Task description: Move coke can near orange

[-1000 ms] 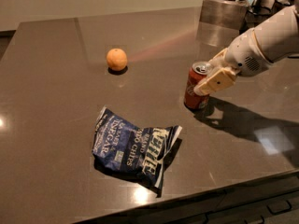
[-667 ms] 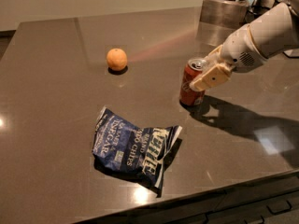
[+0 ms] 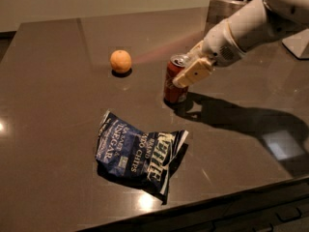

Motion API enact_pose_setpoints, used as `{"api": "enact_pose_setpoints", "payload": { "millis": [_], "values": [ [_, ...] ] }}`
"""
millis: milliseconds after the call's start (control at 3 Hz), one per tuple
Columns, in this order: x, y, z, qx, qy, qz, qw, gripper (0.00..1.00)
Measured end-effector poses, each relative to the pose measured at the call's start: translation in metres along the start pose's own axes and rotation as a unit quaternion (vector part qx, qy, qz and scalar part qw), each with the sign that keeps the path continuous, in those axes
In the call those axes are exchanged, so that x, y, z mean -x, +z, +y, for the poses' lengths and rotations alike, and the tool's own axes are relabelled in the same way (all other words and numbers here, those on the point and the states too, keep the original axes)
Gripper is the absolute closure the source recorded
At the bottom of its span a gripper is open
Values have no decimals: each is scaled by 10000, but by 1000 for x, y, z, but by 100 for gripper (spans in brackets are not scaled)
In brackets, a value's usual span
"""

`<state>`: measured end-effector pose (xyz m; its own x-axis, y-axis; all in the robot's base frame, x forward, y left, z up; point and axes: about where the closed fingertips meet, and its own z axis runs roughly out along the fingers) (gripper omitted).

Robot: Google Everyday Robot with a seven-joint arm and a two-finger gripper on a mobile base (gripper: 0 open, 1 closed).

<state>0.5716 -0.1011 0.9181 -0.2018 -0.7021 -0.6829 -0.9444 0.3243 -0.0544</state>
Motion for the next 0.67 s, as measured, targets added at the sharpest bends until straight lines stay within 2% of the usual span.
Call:
{"api": "enact_pose_setpoints", "payload": {
  "millis": [667],
  "values": [
    [58,31,-21,123,-463,-130,9988,100]
  ]
}}
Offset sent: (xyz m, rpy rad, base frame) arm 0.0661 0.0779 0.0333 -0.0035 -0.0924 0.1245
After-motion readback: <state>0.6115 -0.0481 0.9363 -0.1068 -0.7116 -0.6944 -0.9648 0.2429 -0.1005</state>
